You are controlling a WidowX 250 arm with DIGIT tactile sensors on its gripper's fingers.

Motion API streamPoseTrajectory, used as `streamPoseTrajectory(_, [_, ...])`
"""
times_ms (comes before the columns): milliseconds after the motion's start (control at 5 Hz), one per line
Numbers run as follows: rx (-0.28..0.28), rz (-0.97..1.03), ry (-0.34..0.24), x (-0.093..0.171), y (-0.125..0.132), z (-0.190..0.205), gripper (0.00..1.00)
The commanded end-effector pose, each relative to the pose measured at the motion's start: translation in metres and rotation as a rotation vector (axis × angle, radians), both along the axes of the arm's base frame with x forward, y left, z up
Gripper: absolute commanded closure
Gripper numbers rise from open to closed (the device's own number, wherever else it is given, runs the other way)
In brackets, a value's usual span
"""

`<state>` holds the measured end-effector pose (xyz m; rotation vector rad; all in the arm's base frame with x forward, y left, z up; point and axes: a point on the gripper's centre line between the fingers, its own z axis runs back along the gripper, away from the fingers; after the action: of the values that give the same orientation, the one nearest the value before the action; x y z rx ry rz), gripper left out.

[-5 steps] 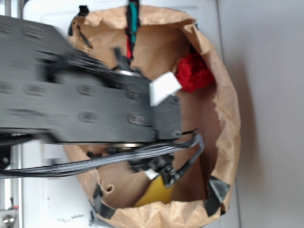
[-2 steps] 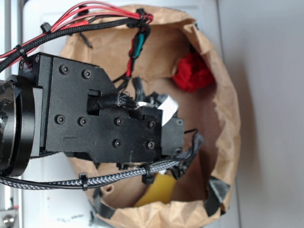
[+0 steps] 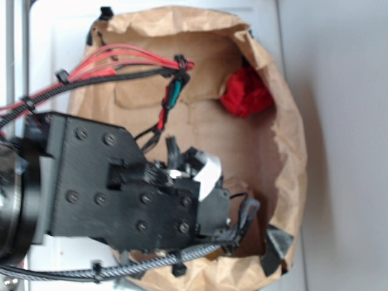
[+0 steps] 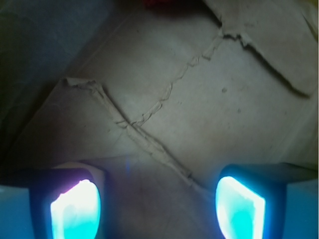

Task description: Grab the green sponge.

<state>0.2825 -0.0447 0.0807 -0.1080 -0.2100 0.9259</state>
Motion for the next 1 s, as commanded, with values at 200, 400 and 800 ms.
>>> streamPoseTrajectory(200, [-0.007, 0.098, -0.027, 0.035, -0.041, 0.003, 0.00])
streamPoseTrajectory(400, [0.013, 0.108, 0.001, 0.039, -0.046, -0.007, 0.00])
streamPoseTrajectory(800, [0.057, 0.047, 0.094, 0.025, -0.038, -0.023, 0.00])
